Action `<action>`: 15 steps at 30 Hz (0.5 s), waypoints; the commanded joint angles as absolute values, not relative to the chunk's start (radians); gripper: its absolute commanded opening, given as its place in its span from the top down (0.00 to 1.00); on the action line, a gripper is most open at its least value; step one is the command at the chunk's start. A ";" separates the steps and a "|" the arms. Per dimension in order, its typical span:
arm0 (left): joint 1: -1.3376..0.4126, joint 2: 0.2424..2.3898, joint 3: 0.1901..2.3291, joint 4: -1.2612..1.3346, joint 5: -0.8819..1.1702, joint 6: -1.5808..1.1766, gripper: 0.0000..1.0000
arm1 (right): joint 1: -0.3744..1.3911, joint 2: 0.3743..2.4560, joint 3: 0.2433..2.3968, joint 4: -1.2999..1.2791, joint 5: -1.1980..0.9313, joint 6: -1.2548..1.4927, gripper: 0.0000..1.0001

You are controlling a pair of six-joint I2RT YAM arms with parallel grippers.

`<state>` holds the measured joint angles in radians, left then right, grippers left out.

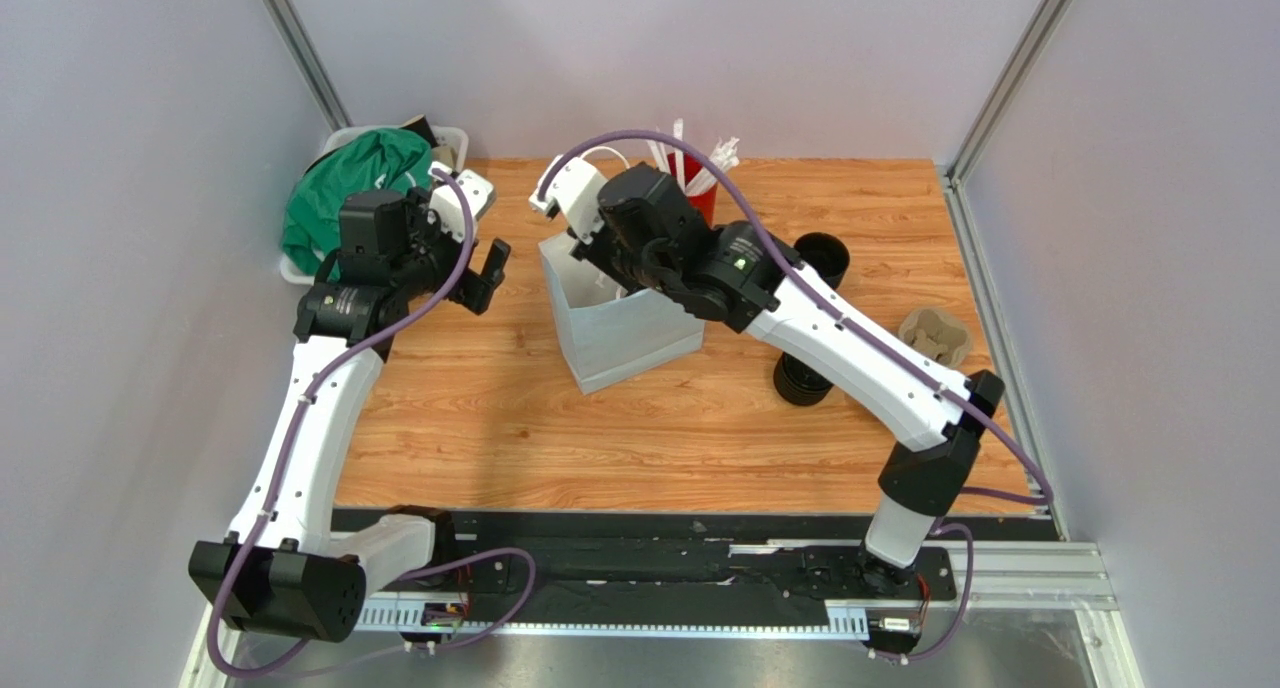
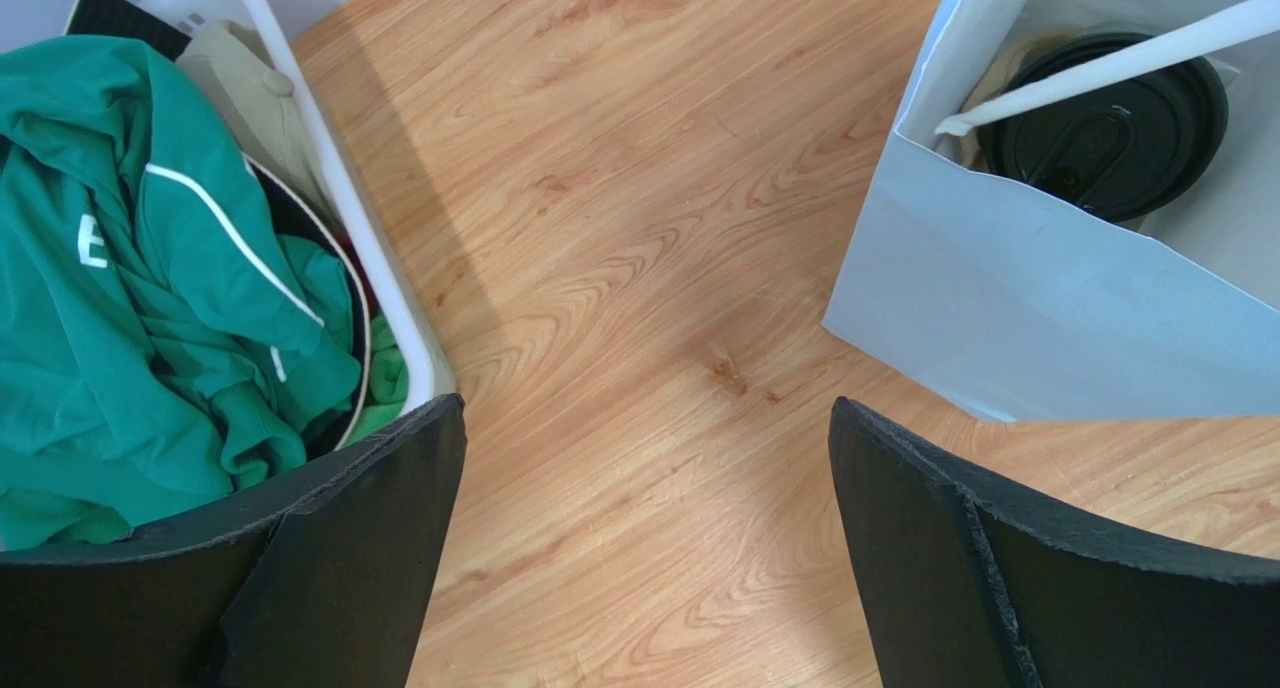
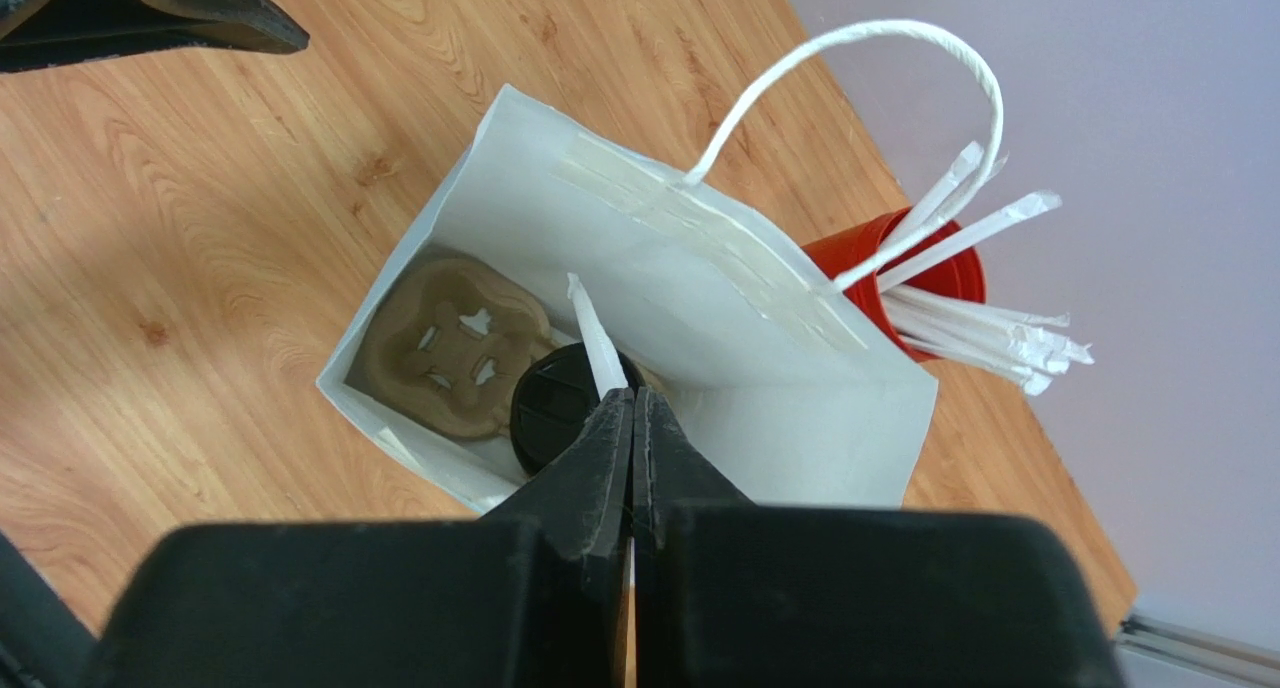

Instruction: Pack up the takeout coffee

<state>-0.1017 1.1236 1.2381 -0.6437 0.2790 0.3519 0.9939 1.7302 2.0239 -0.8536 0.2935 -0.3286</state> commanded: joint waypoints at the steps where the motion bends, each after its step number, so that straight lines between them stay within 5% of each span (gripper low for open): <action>1: -0.094 1.077 1.218 -0.594 0.296 0.330 0.01 | 1.035 1.787 2.118 -0.801 0.402 -0.413 1.00; 15: -0.092 1.060 1.212 -0.588 0.324 0.314 0.01 | 1.078 1.879 2.054 -0.744 0.534 -0.449 1.00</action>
<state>-0.0975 1.0824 1.2106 -0.6178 0.2985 0.3382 1.0733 1.8786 2.0727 -0.8223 0.4652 -0.4179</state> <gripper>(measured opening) 0.990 0.006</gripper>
